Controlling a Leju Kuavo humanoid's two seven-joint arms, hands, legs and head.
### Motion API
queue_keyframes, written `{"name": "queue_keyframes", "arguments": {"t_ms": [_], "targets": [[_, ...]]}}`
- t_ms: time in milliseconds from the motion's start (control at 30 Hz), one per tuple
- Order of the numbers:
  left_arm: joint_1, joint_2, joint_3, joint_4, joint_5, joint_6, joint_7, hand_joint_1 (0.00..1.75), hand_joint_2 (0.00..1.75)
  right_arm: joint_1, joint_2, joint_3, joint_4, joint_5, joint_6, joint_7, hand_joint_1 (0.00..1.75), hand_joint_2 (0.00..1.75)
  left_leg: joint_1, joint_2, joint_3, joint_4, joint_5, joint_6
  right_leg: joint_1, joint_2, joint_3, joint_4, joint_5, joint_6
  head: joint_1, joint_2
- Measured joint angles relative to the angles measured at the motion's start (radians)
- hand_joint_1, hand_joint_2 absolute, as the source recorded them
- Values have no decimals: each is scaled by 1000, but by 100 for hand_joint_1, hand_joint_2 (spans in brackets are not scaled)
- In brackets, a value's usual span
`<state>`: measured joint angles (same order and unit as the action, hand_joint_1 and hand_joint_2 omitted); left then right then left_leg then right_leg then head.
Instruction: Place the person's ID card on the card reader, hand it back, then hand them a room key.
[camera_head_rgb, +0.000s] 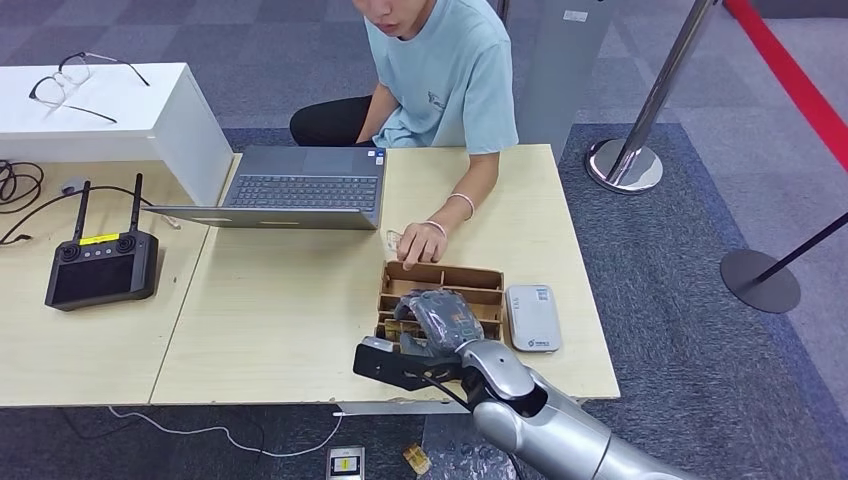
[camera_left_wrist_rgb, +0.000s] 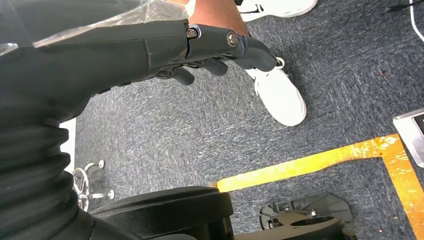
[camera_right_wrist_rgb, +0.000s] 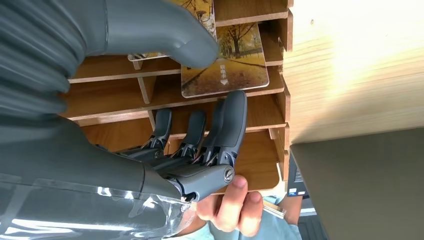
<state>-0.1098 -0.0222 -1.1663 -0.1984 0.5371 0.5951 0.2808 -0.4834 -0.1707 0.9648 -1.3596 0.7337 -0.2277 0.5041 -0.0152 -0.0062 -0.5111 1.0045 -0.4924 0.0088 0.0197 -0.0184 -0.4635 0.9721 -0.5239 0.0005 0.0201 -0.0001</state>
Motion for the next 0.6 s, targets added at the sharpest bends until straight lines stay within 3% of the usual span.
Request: {"name": "queue_keyframes", "arguments": {"t_ms": [600], "targets": [[0, -2, 0, 0, -2, -1, -2, 0, 175, -9, 5, 0, 17, -17, -10, -7, 89, 175, 0, 0, 1, 0, 0, 0, 0, 0, 0, 0, 0, 0, 0, 0]]}}
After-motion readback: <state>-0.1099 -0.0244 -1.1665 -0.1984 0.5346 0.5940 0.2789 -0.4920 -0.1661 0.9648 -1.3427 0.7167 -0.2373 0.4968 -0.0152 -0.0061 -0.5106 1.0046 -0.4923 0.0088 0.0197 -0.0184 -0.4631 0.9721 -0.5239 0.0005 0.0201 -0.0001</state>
